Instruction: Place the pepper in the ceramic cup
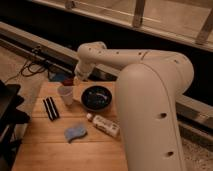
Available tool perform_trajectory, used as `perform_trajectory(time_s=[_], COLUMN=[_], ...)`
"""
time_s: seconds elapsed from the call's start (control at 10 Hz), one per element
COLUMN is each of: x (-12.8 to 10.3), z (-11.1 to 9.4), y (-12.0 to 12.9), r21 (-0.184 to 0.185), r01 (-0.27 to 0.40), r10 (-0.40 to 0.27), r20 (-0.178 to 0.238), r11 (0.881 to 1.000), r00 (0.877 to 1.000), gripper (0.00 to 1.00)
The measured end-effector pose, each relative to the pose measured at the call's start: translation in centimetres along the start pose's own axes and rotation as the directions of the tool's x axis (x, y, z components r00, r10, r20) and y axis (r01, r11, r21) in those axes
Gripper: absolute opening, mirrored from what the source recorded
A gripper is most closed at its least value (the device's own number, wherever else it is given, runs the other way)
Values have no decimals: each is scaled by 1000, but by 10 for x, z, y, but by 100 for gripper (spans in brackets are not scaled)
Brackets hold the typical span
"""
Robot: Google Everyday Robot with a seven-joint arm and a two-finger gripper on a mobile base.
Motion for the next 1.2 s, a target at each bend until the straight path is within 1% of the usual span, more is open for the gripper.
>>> perform_trajectory(time_s=[0.2, 0.4, 0.5, 0.7, 0.9, 1.0, 1.2], x=[2, -1, -2, -3, 0, -1, -16], z=[4, 11, 13, 17, 14, 11, -4], y=[1, 7, 9, 15, 16, 14, 11], r21=[-19, -43, -52, -67, -63, -55, -8], r01=[-1, 11, 15, 25, 22, 25, 43], r10=[1, -11, -16, -28, -25, -27, -44], r20=[-2, -7, -14, -34, -44, -39, -11], r11=[1000, 999, 999, 997, 998, 998, 999], r00=[1000, 1000, 1000, 999, 999, 999, 999], gripper=[60, 76, 78, 78, 78, 78, 78])
